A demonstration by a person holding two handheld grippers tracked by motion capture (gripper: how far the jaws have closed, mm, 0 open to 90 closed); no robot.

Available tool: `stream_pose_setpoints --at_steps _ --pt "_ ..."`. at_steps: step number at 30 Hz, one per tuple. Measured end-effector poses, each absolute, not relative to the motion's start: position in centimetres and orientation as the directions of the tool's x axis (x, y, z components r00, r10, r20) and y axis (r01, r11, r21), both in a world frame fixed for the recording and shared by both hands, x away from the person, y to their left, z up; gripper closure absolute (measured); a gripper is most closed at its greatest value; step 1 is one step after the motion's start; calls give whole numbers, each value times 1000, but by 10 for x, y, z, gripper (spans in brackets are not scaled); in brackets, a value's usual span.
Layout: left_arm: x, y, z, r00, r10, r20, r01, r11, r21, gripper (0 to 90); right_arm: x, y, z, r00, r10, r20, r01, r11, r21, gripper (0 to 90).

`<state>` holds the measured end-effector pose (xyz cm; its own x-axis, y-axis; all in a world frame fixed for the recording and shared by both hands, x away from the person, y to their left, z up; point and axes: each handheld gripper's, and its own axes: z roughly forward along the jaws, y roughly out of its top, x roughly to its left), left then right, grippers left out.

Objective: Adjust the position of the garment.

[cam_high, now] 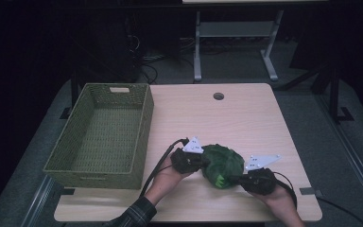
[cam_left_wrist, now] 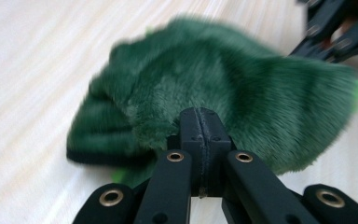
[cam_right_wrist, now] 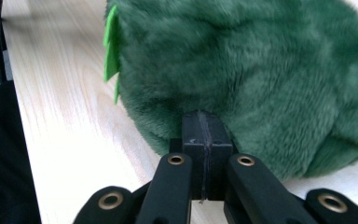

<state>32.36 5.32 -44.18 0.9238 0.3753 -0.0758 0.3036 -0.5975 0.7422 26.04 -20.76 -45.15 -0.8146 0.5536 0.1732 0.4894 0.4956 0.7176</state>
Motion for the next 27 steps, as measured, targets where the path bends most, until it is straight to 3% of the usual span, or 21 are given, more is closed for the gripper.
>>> stream_pose_setpoints --at_steps 13,27 --pt "330 54 -461 913 401 -70 329 -626 707 896 259 -200 -467 -818 552 164 506 552 663 898" --pt "302 81 -437 919 375 -123 342 -600 723 870 267 -255 -437 -734 667 128 516 425 744 899"
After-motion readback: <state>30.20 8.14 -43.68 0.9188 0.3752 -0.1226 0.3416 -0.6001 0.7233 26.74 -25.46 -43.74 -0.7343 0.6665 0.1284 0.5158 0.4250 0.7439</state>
